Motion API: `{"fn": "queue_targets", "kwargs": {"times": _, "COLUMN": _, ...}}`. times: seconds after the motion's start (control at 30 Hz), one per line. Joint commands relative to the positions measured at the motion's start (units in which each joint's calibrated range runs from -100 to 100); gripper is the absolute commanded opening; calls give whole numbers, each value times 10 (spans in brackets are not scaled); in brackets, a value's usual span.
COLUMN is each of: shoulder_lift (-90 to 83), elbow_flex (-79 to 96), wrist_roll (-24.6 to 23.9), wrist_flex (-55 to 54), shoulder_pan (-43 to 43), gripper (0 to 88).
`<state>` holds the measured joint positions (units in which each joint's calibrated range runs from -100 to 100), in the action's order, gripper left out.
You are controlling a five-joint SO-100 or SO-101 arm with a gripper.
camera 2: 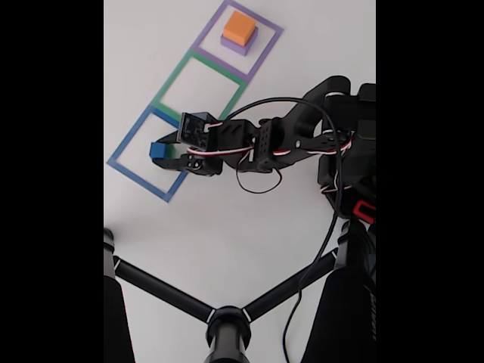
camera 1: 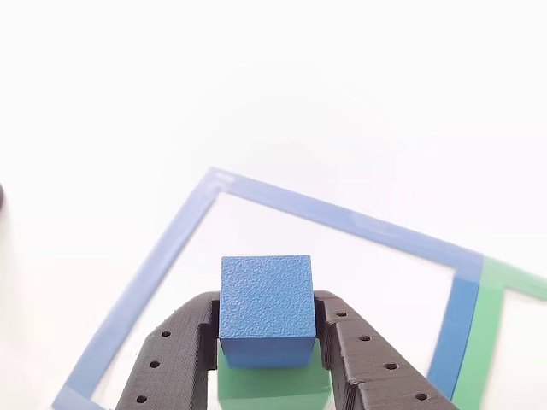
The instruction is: Tower of hanoi
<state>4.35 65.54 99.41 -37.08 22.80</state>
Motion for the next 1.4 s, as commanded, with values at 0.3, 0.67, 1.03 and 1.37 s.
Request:
{"fn": "queue_targets", "kwargs": {"times": 0.3, "shoulder_lift": -4, "elbow_flex": -4, "wrist_roll": 6, "wrist_flex": -27, "shoulder_pan": -7, "gripper": 61}}
{"fn": "queue_targets", "kwargs": {"times": 0.67, "shoulder_lift": -4, "elbow_flex": 16, "wrist_roll": 6, "wrist_flex": -43, "shoulder_pan": -7, "gripper": 160}}
{"fn": "queue_targets", "kwargs": {"times": 1.03, "shoulder_lift": -36, "elbow_flex": 15, "wrist_roll": 6, "wrist_flex": -38, "shoulder_pan": -15, "gripper": 223}}
{"fn": "queue_targets", "kwargs": {"times": 1.37, "shoulder_lift": -215, "elbow_flex": -14, "wrist_roll": 6, "wrist_flex": 160, "shoulder_pan": -30, "gripper": 238}}
